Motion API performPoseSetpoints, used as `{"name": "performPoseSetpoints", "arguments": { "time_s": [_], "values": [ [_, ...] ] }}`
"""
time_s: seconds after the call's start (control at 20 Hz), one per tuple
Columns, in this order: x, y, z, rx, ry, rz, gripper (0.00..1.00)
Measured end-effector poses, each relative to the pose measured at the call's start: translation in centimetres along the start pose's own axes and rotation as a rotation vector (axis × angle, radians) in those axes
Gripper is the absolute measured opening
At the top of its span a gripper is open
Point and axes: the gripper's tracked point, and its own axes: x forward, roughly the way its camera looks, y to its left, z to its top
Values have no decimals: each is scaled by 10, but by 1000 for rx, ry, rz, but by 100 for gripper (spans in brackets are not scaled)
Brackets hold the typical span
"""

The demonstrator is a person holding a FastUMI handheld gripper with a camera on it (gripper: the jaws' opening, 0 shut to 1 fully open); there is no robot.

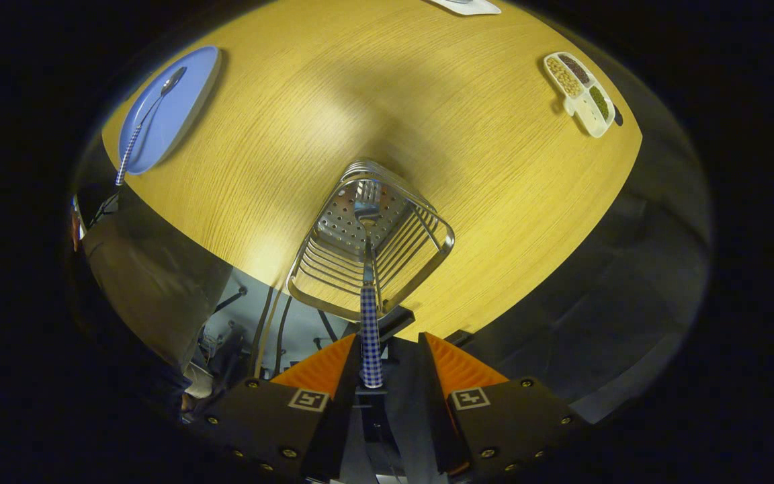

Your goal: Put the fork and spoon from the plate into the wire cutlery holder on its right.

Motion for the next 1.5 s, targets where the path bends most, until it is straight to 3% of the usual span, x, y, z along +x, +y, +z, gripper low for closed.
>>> {"name": "performPoseSetpoints", "arguments": {
  "time_s": [0.15,0.45,0.65,0.9,1.5],
  "values": [
    [-16,5,2,59,-110,31,97],
    [-69,33,21,161,-335,103,97],
    [-84,64,42,160,-403,129,97],
    [-98,111,68,140,-442,194,97],
    [-98,217,130,61,-478,260,98]
  ]
}}
